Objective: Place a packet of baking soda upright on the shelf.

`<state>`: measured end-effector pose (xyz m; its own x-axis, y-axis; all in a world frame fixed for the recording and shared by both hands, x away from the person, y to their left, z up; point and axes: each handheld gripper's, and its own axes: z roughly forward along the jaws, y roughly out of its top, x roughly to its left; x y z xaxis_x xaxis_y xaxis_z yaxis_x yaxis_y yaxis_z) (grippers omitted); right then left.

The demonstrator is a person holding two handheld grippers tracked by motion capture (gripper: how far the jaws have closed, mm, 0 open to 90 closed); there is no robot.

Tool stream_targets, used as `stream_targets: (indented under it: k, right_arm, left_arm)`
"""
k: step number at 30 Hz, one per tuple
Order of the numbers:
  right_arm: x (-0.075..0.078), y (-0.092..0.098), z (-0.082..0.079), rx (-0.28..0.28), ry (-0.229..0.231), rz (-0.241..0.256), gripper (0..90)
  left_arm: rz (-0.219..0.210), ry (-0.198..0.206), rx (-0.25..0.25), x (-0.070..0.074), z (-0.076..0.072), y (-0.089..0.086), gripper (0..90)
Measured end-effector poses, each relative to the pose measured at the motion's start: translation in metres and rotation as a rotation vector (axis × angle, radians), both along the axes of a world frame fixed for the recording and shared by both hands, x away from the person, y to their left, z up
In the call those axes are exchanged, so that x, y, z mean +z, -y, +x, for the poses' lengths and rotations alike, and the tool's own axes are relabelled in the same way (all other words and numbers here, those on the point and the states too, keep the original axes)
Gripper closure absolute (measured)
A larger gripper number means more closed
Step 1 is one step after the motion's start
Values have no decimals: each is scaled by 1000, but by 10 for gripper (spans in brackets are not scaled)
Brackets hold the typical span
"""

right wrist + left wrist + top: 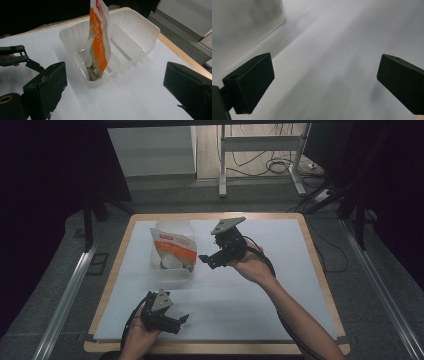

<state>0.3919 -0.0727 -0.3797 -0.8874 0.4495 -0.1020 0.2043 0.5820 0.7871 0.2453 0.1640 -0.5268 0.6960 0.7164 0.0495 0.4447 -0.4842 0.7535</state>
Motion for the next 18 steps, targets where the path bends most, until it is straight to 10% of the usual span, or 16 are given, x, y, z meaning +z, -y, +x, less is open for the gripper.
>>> stream_targets:
  k: [18]
  right_arm:
    - [3, 27, -21, 0, 39, -7, 50]
  left_arm:
    - [-3, 10, 6, 2, -1, -1, 11]
